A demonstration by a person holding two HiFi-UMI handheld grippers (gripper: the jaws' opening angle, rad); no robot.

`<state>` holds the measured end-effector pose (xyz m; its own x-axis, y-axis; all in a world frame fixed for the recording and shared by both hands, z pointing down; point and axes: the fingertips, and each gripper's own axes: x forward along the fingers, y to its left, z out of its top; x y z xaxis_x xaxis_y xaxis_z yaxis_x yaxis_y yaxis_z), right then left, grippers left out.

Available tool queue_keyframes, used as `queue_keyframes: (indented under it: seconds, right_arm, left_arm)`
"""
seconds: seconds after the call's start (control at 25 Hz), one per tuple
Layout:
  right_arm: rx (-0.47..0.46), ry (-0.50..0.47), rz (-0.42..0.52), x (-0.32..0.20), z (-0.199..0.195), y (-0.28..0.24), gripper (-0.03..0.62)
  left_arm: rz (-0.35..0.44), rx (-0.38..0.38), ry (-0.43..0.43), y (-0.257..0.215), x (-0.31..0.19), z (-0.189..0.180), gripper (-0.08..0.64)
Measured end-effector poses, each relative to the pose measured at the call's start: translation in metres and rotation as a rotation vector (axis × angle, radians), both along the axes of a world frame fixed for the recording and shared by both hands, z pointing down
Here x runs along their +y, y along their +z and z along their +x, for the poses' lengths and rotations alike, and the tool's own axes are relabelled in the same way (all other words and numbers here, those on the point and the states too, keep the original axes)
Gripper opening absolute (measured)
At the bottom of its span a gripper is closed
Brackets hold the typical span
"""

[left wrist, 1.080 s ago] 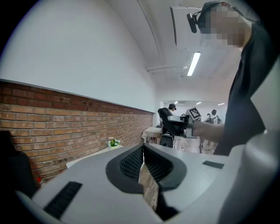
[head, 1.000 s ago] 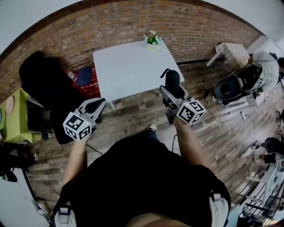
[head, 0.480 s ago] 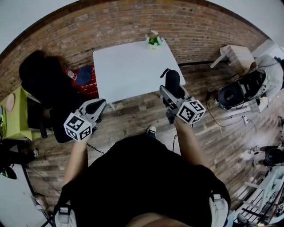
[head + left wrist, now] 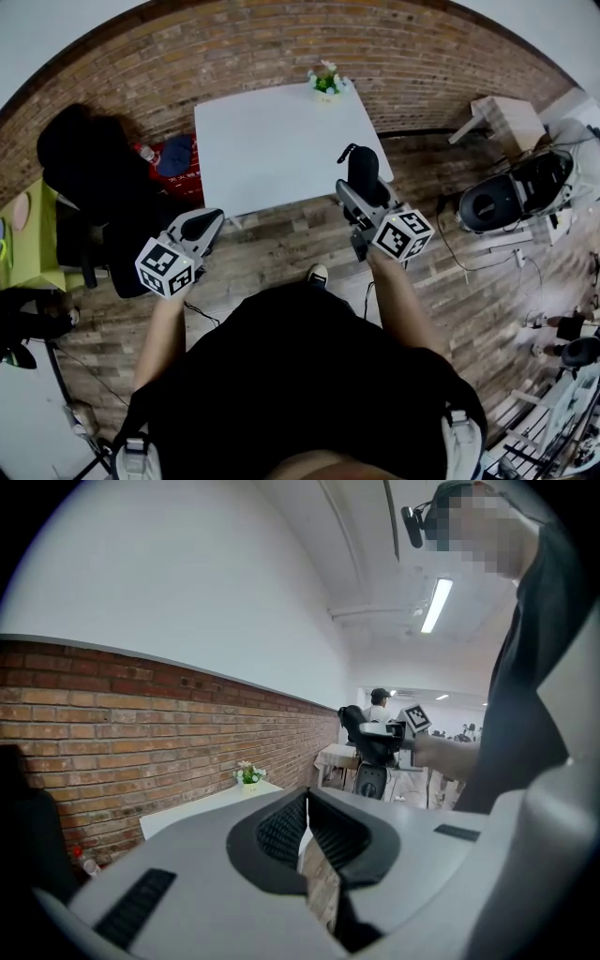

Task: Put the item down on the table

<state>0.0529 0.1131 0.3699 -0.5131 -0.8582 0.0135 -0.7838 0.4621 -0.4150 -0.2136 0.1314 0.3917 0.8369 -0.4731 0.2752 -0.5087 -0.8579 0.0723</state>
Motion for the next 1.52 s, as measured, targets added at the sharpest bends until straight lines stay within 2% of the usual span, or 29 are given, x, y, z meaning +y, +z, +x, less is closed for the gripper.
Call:
queue_keyframes:
  seconds: [0.8, 1.52]
  right_arm:
    - [-0.002, -0.084, -0.034, -0.059, 0.035, 0.018, 0.356]
    - [-0.009, -0.183, -0.042, -0.097, 0.068, 0.027, 0.356]
  left_arm:
    - [-0.033, -0.012, -0.050, 0.014, -0.046, 0.050, 0.012]
    - [-0.042, -0.030, -0.118, 0.018, -0.065, 0.093, 0.012]
